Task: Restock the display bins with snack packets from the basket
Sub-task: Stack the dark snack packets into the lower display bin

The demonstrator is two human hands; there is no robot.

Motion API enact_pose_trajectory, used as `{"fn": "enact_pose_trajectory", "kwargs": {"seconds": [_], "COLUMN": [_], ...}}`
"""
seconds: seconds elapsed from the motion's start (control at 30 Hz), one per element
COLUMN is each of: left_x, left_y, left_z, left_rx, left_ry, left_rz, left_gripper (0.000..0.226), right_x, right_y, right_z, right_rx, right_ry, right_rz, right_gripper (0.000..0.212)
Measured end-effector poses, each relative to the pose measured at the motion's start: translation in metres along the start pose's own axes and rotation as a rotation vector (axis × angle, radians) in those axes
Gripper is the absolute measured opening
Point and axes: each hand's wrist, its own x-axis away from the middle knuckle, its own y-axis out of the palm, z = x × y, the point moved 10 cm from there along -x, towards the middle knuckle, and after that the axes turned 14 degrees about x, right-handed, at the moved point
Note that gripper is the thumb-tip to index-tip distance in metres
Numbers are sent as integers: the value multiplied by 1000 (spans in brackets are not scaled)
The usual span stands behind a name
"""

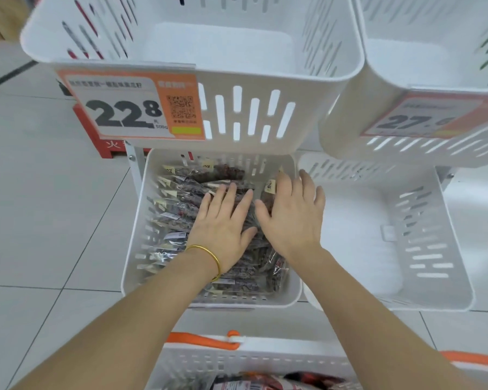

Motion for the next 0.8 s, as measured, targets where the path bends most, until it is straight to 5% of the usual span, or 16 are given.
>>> {"fn": "enact_pose_trajectory", "kwargs": {"seconds": [0.17, 0.33, 0.6, 0.8], "left_x": [0, -1, 1, 1], "left_y": [4, 3, 3, 2], "left_z": [2, -2, -3, -5], "left_rx": [-15, 3, 7, 32], "left_ry": [-7, -11, -14, -18], "left_rz": [-20, -6, -21, -55], "left_gripper": [63, 67, 67, 67], "right_x": [5, -15, 34, 27], "right_y": [-15, -4, 27, -1], "right_z": [7, -2, -4, -14], "right_rx": [82, 95, 293, 182], "right_ry": [4, 33, -252, -256], "right_rz": [133, 52, -117, -21], "right_gripper": [27, 27, 79, 67]}}
